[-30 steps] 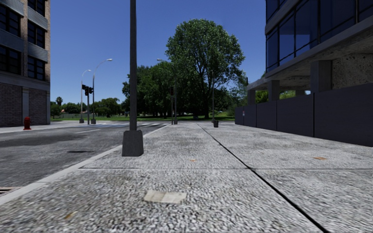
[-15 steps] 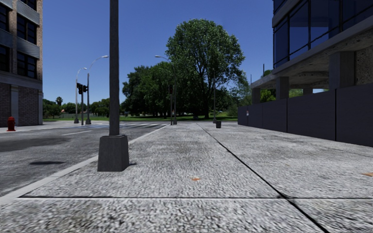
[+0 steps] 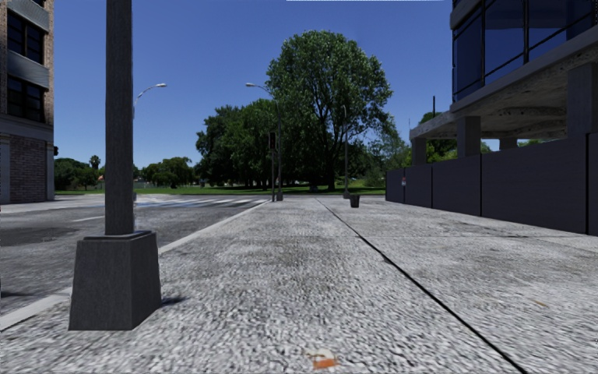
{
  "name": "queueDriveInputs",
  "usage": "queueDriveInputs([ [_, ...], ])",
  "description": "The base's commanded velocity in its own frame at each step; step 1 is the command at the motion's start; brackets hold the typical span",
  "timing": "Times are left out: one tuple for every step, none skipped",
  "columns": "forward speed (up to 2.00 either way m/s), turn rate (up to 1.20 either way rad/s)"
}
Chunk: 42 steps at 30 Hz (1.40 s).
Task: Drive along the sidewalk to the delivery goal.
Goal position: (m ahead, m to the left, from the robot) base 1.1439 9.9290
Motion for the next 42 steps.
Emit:
queueDriveInputs([
  [2.0,0.0],
  [2.0,0.0],
  [2.0,0.0],
  [2.0,0.0],
  [2.0,0.0],
  [2.0,0.0],
  [2.0,0.0],
  [2.0,0.0],
  [2.0,0.0],
  [2.0,0.0],
  [2.0,0.0],
  [2.0,0.0],
  [2.0,0.0],
  [2.0,0.0],
  [2.0,0.0],
  [2.0,0.0],
  [2.0,0.0],
  [2.0,0.0],
  [2.0,0.0],
  [2.0,0.0],
  [2.0,0.0],
  [2.0,0.0],
  [2.0,0.0],
  [2.0,0.0],
  [2.0,0.0],
  [2.0,0.0],
  [2.0,0.0],
  [2.0,0.0],
  [2.0,0.0],
  [2.0,0.0],
  [2.0,0.0],
  [2.0,0.0],
  [2.0,0.0],
  [2.0,0.0],
  [2.0,0.0],
  [2.0,0.0],
  [2.0,0.0],
  [2.0,0.0],
  [2.0,0.0],
  [2.0,0.0],
  [2.0,0.0],
  [2.0,0.0],
])
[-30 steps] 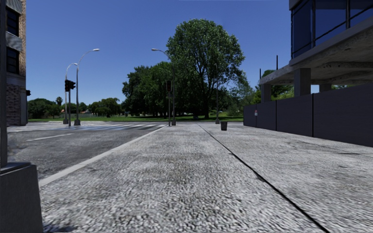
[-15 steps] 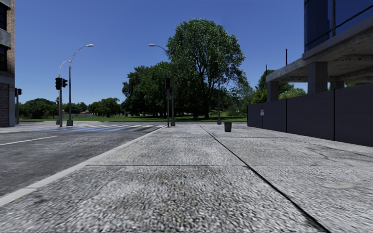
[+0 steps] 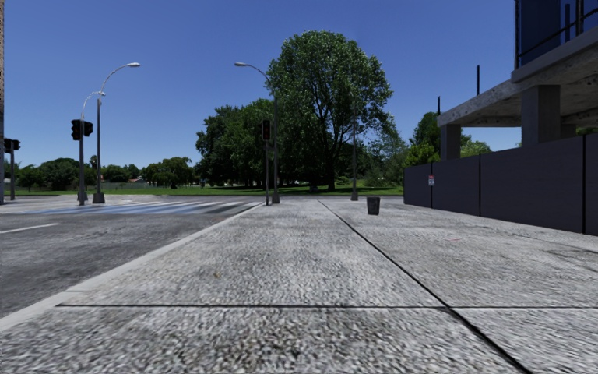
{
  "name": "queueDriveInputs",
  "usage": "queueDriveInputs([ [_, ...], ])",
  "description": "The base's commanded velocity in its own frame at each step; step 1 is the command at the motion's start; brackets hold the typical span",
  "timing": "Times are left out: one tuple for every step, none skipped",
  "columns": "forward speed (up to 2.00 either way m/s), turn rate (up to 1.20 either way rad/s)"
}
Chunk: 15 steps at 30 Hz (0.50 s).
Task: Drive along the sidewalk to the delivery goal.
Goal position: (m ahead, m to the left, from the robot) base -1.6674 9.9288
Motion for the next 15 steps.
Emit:
queueDriveInputs([
  [2.0,0.0],
  [2.0,0.0],
  [2.0,0.0],
  [2.0,0.0],
  [2.0,0.0],
  [2.0,0.0],
  [2.0,0.0],
  [2.0,0.0],
  [2.0,0.0],
  [2.0,0.0],
  [2.0,0.0],
  [2.0,0.0],
  [2.0,0.0],
  [2.0,0.0],
  [2.0,0.0],
])
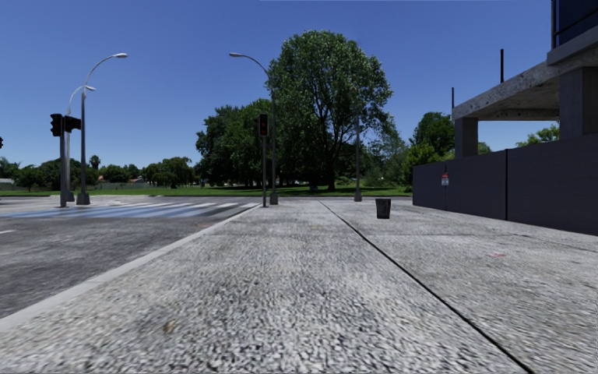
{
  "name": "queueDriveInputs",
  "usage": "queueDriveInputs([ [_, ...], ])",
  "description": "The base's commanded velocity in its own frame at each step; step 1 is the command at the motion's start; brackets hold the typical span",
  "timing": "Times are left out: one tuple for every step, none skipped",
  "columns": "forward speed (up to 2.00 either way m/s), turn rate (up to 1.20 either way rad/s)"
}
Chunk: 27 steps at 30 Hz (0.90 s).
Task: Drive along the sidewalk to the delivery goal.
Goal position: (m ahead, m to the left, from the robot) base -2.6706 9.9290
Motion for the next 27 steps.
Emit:
queueDriveInputs([
  [2.0,0.0],
  [2.0,0.0],
  [2.0,0.0],
  [2.0,0.0],
  [2.0,0.0],
  [2.0,0.0],
  [2.0,0.0],
  [2.0,0.0],
  [2.0,0.0],
  [2.0,0.0],
  [2.0,0.0],
  [2.0,0.0],
  [2.0,0.0],
  [2.0,0.0],
  [2.0,0.0],
  [2.0,0.0],
  [2.0,0.0],
  [2.0,0.0],
  [2.0,0.0],
  [2.0,0.0],
  [2.0,0.0],
  [2.0,0.0],
  [2.0,0.0],
  [2.0,0.0],
  [2.0,0.0],
  [2.0,0.0],
  [2.0,0.0],
])
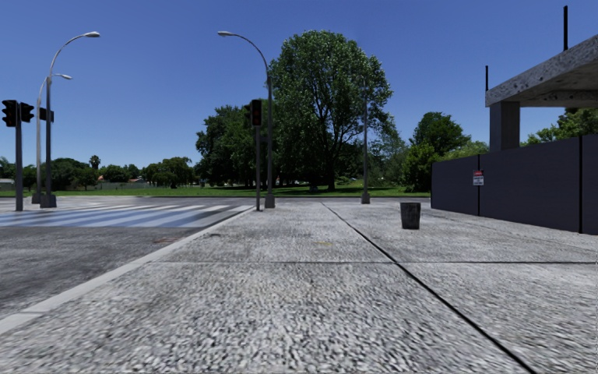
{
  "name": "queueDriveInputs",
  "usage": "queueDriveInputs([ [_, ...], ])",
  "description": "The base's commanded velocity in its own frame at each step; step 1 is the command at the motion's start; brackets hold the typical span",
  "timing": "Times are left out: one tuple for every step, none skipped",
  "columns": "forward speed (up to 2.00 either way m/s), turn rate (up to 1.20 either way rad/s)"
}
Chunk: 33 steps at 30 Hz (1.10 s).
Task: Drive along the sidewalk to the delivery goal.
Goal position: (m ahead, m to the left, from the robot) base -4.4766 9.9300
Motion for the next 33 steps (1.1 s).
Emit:
queueDriveInputs([
  [2.0,0.0],
  [2.0,0.0],
  [2.0,0.0],
  [2.0,0.0],
  [2.0,0.0],
  [2.0,0.0],
  [2.0,0.0],
  [2.0,0.0],
  [2.0,0.0],
  [2.0,0.0],
  [2.0,0.0],
  [2.0,0.0],
  [2.0,0.0],
  [2.0,0.0],
  [2.0,0.0],
  [2.0,0.0],
  [2.0,0.0],
  [2.0,0.0],
  [2.0,0.0],
  [2.0,0.0],
  [2.0,0.0],
  [2.0,0.0],
  [2.0,0.0],
  [2.0,0.0],
  [2.0,0.0],
  [2.0,0.0],
  [2.0,0.0],
  [2.0,0.0],
  [2.0,0.0],
  [2.0,0.0],
  [2.0,0.0],
  [2.0,0.0],
  [2.0,0.0],
])
